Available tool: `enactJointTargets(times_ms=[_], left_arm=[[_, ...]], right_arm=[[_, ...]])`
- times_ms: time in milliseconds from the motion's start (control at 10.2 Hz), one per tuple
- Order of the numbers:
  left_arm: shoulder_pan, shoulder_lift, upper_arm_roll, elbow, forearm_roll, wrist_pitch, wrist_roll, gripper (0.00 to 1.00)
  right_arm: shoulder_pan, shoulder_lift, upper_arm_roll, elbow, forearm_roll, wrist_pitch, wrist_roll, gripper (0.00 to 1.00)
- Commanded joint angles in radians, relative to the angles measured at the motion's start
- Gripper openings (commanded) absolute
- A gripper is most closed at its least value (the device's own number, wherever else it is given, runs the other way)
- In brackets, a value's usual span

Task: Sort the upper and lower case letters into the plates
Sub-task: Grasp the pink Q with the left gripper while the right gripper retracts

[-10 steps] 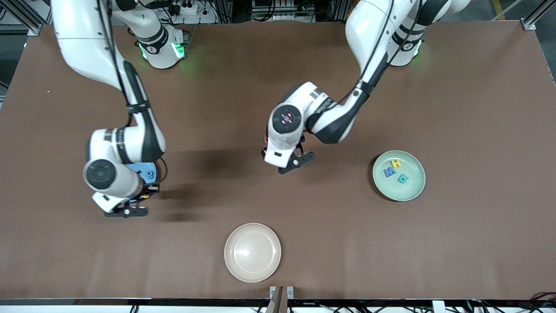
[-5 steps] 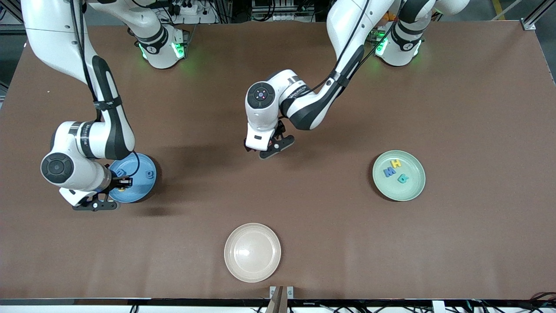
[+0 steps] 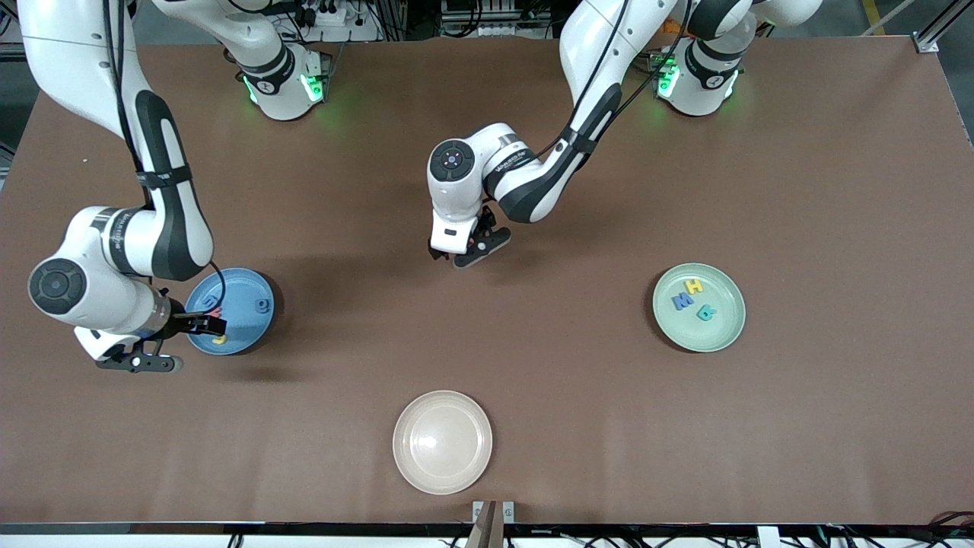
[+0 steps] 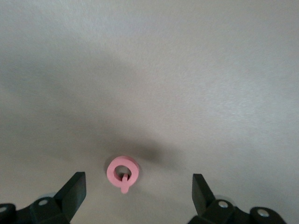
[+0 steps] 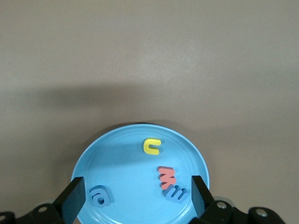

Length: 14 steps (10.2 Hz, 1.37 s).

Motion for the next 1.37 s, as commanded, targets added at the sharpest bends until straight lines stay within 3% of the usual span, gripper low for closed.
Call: enactJointTargets(times_ms=[0, 294, 491, 589, 785, 883, 1178, 1276], left_arm=[[-0.011, -0.040, 0.010, -0.120, 0.036, 0.084, -0.046, 1.00], [-0.011, -0.034, 0.010, -0.134, 0.036, 0.121, -0.047, 1.00], [-0.011, -0.036, 0.009, -0.134, 0.036, 0.121, -0.055, 0.96], [-0.011, -0.031, 0.009, -0.134, 0.036, 0.121, -0.055, 0.85], [-0.012, -0.030, 0.009, -0.132, 0.036, 0.121, -0.057, 0.72], [-0.012, -0.030, 0.009, -0.132, 0.036, 0.121, -0.057, 0.70], [-0.015, -0.028, 0.004, -0.129, 0.035, 0.121, -0.063, 0.65], [-0.020, -0.026, 0.004, -0.128, 0.036, 0.121, -0.072, 0.58]], right_arm=[[-0.040, -0.054, 0.021, -0.015, 0.022, -0.017, -0.057, 1.00], [-0.077, -0.179, 0.034, -0.108, 0.020, -0.043, -0.142, 1.00], [-0.205, -0.297, 0.148, -0.207, 0.019, -0.060, -0.180, 1.00], [-0.256, -0.330, 0.199, -0.208, 0.014, -0.112, -0.176, 1.00], [-0.257, -0.377, 0.207, -0.200, 0.007, -0.153, -0.162, 1.00], [-0.255, -0.388, 0.207, -0.176, 0.004, -0.184, -0.156, 1.00], [-0.255, -0.391, 0.206, -0.020, -0.027, -0.371, -0.148, 1.00], [-0.255, -0.396, 0.206, 0.016, -0.036, -0.412, -0.148, 1.00]])
